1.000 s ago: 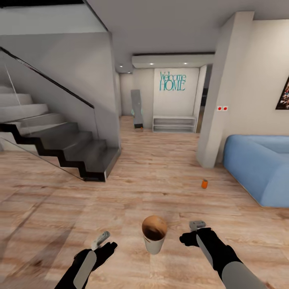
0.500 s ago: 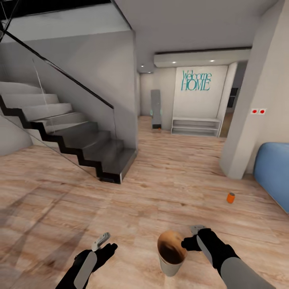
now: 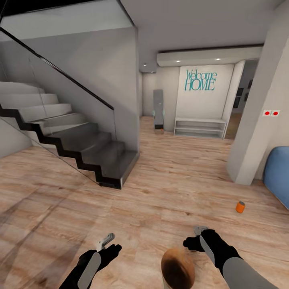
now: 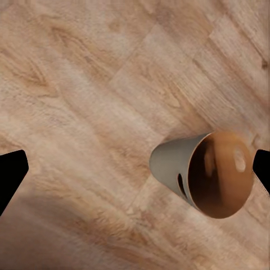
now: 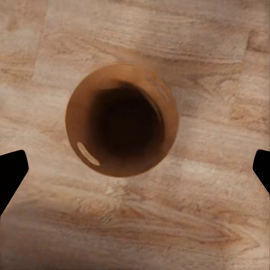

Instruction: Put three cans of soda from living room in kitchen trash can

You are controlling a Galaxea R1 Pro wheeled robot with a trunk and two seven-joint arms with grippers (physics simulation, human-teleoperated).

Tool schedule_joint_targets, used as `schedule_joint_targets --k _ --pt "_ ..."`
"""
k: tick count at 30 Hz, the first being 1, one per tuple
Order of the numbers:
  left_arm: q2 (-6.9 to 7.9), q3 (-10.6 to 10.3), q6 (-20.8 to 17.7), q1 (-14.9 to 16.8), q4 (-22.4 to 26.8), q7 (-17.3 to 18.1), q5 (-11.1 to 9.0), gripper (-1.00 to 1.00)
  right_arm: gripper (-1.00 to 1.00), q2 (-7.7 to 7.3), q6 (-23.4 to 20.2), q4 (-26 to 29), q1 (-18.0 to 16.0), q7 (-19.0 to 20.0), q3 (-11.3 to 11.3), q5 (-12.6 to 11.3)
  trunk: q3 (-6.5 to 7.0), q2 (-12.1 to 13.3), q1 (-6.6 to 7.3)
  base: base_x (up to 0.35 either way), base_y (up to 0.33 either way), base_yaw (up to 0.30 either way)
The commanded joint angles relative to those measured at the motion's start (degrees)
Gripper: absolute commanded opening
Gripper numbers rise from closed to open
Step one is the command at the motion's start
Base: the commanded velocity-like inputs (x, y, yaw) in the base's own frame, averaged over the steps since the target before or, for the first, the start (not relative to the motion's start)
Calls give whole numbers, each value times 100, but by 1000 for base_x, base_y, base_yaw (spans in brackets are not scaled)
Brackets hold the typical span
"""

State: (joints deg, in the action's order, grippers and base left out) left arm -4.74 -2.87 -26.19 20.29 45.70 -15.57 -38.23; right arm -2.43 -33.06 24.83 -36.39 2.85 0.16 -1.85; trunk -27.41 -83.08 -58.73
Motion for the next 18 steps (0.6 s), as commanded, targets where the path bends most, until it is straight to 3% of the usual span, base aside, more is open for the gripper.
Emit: schedule_joint_targets --k 1,7,10,11,12,16,18 --pt "0 -14 0 -1 0 1 0 100 100 -1 -3 -2 0 -1 -3 0 0 0 0 345 0 0" --pt "-13 2 -19 11 37 -59 -37 100 100 -72 -15 -4 0 27 -8 6 0 0 0 208 0 0" --pt "-26 333 -182 26 265 -443 -380 100 100 -149 -23 -4 0 38 -7 13 0 0 0 38 0 0" --pt "-18 547 -336 24 460 -660 -691 100 100 -166 -37 -4 0 45 -7 15 0 0 0 19 0 0" --pt "-11 620 -434 23 549 -756 -828 100 100 -172 -54 -4 0 48 -7 16 0 0 0 15 0 0" --pt "26 745 -843 15 900 -1031 -1235 100 100 -190 -260 -4 -2 58 -7 18 -36 -80 -44 8 0 0" --pt "27 747 -913 13 955 -1041 -1309 100 100 -198 -402 -4 -5 59 -7 12 -72 -160 -88 3 0 0"
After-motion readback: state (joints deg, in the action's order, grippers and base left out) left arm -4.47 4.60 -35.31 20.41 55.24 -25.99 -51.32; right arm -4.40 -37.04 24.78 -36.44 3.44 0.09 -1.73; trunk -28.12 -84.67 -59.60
